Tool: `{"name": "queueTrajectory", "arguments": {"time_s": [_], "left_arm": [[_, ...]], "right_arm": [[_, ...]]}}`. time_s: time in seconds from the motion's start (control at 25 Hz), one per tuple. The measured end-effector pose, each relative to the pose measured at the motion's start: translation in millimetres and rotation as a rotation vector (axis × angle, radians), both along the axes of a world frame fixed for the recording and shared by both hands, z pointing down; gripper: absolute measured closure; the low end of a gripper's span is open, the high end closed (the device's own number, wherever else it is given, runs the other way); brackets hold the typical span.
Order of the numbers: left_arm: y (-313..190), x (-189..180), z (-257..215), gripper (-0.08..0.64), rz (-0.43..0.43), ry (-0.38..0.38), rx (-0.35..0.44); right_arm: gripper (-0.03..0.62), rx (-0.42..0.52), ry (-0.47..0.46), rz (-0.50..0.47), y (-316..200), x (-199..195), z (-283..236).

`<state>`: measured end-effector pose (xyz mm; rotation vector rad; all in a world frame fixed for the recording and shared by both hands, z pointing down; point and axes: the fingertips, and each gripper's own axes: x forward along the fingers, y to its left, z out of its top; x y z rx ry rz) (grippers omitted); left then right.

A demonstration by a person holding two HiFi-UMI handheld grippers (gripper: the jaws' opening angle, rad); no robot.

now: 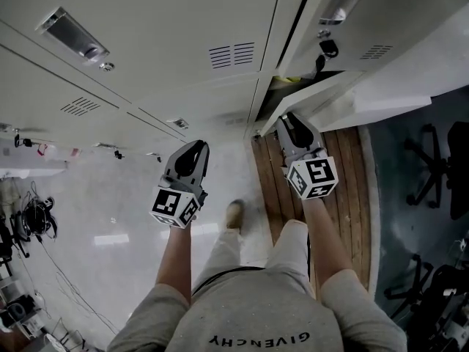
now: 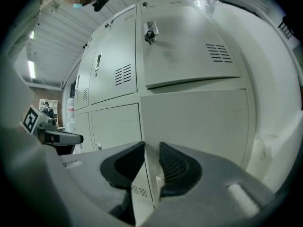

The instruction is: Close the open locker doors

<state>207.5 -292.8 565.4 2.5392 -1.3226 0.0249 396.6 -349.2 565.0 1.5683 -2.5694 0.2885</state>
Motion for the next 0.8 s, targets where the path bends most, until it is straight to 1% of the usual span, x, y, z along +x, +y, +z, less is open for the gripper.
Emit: {"name": "queueTrajectory", "arguments": {"time_s": [0.24, 0.44, 0.8], "left_arm": [[-4, -9, 2, 0.529, -0.021, -0.001, -0.001], [-5, -18, 6, 0.529, -0.039, -0.006, -0.009], [-5, -32, 13, 0.529, -0.064, -0.01, -0.019]], "right_arm": [[0.52, -0.012, 0.003, 0.017, -18, -2, 8], [0.531, -0.019, -0.016, 0.028, -31, -4, 12], [0.531, -0.021, -0.019, 0.039, -54, -9, 16]]}}
